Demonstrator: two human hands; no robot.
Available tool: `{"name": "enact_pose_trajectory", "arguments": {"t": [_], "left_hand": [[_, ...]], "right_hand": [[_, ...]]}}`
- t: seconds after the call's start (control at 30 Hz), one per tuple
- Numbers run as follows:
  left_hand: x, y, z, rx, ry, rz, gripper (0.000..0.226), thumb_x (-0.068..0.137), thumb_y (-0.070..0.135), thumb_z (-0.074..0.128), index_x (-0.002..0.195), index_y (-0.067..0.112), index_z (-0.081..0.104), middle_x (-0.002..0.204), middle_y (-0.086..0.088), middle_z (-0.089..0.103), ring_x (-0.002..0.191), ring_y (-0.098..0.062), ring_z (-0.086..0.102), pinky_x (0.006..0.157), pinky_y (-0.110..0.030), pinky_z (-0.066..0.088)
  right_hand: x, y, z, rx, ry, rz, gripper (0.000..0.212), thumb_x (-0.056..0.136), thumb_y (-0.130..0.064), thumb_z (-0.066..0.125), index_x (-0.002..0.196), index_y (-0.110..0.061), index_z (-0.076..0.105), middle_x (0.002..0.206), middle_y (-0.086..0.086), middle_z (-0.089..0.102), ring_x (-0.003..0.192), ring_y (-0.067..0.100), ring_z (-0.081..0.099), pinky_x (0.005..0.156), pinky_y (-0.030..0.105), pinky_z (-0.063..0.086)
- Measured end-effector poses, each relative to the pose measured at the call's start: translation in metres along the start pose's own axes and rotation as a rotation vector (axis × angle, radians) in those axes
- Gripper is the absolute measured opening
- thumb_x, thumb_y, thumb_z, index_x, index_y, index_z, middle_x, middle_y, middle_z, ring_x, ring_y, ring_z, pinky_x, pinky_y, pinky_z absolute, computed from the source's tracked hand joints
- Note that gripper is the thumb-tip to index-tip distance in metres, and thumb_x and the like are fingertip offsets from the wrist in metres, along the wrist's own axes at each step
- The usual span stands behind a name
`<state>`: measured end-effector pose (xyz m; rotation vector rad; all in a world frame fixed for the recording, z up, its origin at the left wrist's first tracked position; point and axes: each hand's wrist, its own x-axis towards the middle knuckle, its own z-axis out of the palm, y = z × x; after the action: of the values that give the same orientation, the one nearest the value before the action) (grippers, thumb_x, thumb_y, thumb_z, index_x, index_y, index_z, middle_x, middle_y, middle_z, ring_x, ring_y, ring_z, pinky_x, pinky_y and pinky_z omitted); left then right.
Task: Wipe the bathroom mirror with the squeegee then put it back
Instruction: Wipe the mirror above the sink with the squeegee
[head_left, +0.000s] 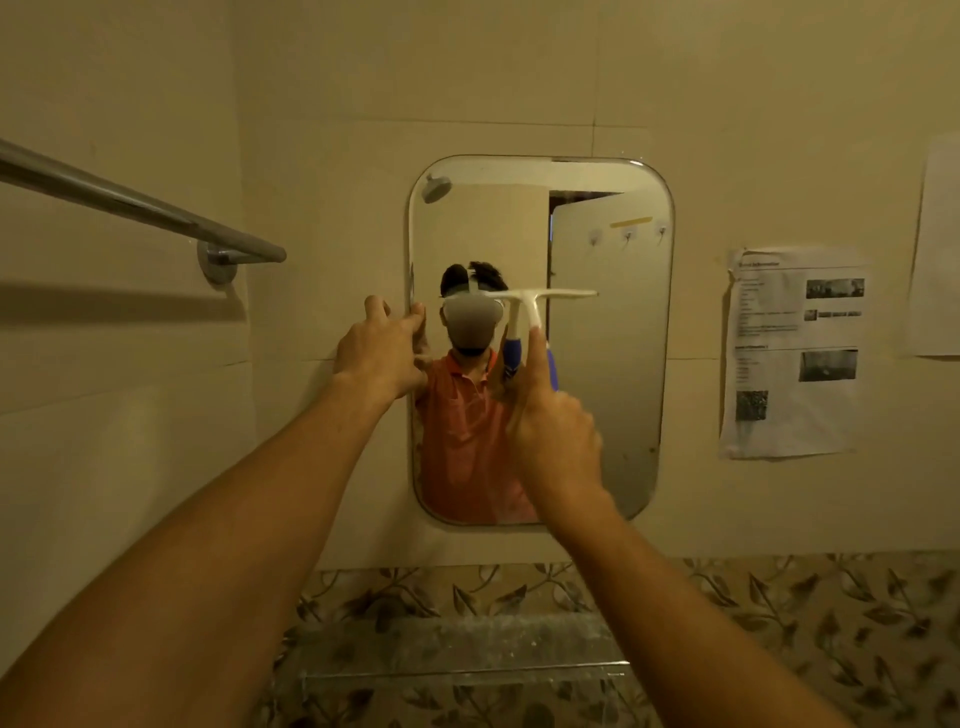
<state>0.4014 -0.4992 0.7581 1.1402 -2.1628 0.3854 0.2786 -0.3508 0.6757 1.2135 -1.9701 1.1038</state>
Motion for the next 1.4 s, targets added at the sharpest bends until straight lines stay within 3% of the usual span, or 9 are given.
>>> {"name": "enact_pose_trajectory", "arguments": {"t": [0.07, 0.17, 0.4, 0.57, 0.7, 0.97, 1.1, 1.33, 1.4], "left_hand": [[-0.002, 0.001, -0.001, -0.014, -0.01, -0.004, 0.084, 0.084, 0.035, 0.073, 0.155, 0.032, 0.028, 0.139, -0.015, 0.03, 0.109, -0.034, 0.057, 0.083, -0.038, 0.054], [-0.004, 0.006, -0.003, -0.024, -0.021, -0.016, 0.086, 0.086, 0.034, 0.073, 0.157, 0.03, 0.026, 0.141, -0.016, 0.029, 0.112, -0.034, 0.055, 0.085, -0.038, 0.054], [-0.009, 0.011, -0.005, 0.003, -0.031, -0.042, 0.087, 0.086, 0.033, 0.073, 0.158, 0.029, 0.024, 0.14, -0.016, 0.028, 0.108, -0.032, 0.056, 0.082, -0.036, 0.056], [-0.007, 0.008, -0.008, -0.009, -0.05, -0.031, 0.085, 0.085, 0.032, 0.072, 0.157, 0.03, 0.027, 0.139, -0.016, 0.028, 0.108, -0.032, 0.055, 0.082, -0.036, 0.054], [-0.006, 0.008, -0.006, 0.006, -0.053, -0.025, 0.086, 0.084, 0.033, 0.072, 0.156, 0.031, 0.026, 0.138, -0.016, 0.027, 0.108, -0.033, 0.055, 0.081, -0.036, 0.054], [-0.002, 0.011, -0.007, 0.021, -0.081, -0.043, 0.087, 0.081, 0.033, 0.075, 0.155, 0.029, 0.028, 0.138, -0.016, 0.026, 0.11, -0.033, 0.054, 0.082, -0.035, 0.054], [-0.002, 0.012, -0.006, 0.047, -0.081, -0.048, 0.086, 0.08, 0.035, 0.076, 0.154, 0.028, 0.03, 0.137, -0.016, 0.027, 0.109, -0.031, 0.054, 0.081, -0.034, 0.053], [0.001, 0.013, -0.004, 0.09, -0.071, -0.035, 0.08, 0.08, 0.038, 0.073, 0.15, 0.026, 0.037, 0.135, -0.016, 0.028, 0.106, -0.03, 0.055, 0.076, -0.032, 0.051], [0.0, 0.012, -0.004, 0.079, -0.07, -0.023, 0.081, 0.08, 0.036, 0.074, 0.151, 0.026, 0.036, 0.134, -0.017, 0.028, 0.103, -0.031, 0.056, 0.073, -0.032, 0.05]], "right_hand": [[-0.025, 0.005, 0.007, 0.0, -0.057, 0.029, 0.083, 0.105, -0.024, 0.04, 0.154, -0.041, -0.024, 0.071, 0.002, 0.048, 0.052, 0.011, 0.046, 0.043, 0.026, 0.038], [-0.062, 0.015, 0.02, 0.006, -0.101, 0.041, 0.089, 0.104, -0.026, 0.045, 0.152, -0.043, -0.028, 0.078, 0.004, 0.053, 0.059, 0.017, 0.052, 0.052, 0.035, 0.053], [-0.111, 0.036, 0.034, 0.014, -0.191, 0.005, 0.089, 0.106, -0.024, 0.037, 0.143, -0.048, -0.04, 0.08, 0.004, 0.052, 0.059, 0.015, 0.051, 0.055, 0.032, 0.053], [-0.055, 0.033, -0.009, 0.142, -0.035, 0.013, 0.064, 0.103, -0.049, 0.02, 0.154, -0.048, -0.017, 0.073, -0.003, 0.054, 0.053, 0.005, 0.051, 0.045, 0.017, 0.041], [0.032, 0.022, -0.065, 0.285, 0.169, 0.09, 0.055, 0.109, -0.035, 0.028, 0.16, -0.037, 0.007, 0.062, -0.004, 0.046, 0.046, 0.008, 0.042, 0.041, 0.019, 0.034], [0.146, 0.006, -0.107, 0.116, 0.2, 0.138, 0.061, 0.109, -0.024, 0.031, 0.161, -0.035, 0.001, 0.071, 0.001, 0.047, 0.055, 0.013, 0.049, 0.05, 0.03, 0.047], [0.139, 0.01, -0.096, 0.056, 0.205, 0.118, 0.069, 0.108, -0.019, 0.038, 0.161, -0.032, -0.004, 0.071, 0.001, 0.047, 0.055, 0.013, 0.051, 0.045, 0.024, 0.037], [0.099, 0.009, -0.058, 0.113, 0.188, 0.153, 0.073, 0.107, -0.023, 0.04, 0.159, -0.033, -0.01, 0.072, 0.007, 0.058, 0.055, 0.02, 0.059, 0.052, 0.036, 0.056], [0.075, 0.01, -0.045, 0.145, 0.166, 0.154, 0.07, 0.107, -0.026, 0.037, 0.159, -0.033, -0.009, 0.071, 0.006, 0.057, 0.055, 0.019, 0.058, 0.049, 0.033, 0.051]]}}
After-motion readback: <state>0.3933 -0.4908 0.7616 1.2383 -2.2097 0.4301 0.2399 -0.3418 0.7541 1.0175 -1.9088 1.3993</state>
